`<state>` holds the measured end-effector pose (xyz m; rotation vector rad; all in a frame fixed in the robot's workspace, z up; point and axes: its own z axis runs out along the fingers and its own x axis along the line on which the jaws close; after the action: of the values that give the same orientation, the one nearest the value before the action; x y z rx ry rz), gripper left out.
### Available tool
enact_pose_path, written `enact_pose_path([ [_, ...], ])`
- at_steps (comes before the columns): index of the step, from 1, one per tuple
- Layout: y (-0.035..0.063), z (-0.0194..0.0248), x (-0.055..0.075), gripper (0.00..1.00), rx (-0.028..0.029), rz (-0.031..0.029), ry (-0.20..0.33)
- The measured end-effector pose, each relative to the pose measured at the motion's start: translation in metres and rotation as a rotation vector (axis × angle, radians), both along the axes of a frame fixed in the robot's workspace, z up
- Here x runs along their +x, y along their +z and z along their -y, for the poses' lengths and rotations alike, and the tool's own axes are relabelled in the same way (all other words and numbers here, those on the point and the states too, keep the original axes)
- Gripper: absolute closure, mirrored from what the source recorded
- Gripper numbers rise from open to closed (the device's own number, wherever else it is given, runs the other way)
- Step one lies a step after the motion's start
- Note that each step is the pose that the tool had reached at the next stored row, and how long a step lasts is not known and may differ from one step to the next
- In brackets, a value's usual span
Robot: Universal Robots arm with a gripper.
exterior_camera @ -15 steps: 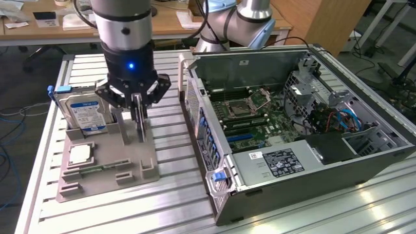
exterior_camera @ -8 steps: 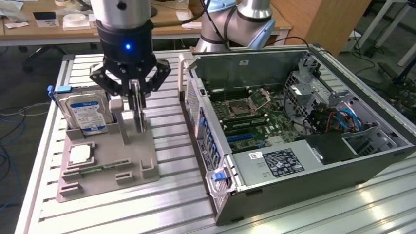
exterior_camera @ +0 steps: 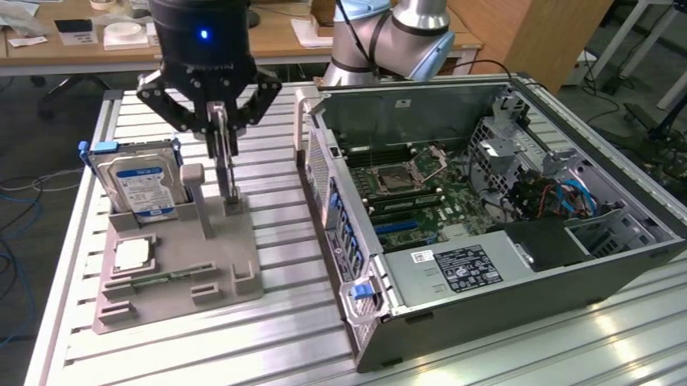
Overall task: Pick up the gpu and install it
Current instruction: 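Pick up the gpu and move the gpu toward the slot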
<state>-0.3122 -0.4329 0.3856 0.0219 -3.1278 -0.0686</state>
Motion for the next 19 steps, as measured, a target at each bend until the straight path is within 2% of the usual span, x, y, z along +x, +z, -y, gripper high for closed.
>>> enact_pose_path([
  [5,0.0228,0.0000,0.000,0.72,0.0000,0.0001,0.000],
  [7,0.0278,0.0000,0.000,0.72,0.0002,-0.0001,0.000],
  [10,0.0280,0.0000,0.005,0.72,0.0007,-0.0003,0.000],
  [19,0.0279,0.0000,0.032,0.72,0.0008,-0.0018,0.000],
])
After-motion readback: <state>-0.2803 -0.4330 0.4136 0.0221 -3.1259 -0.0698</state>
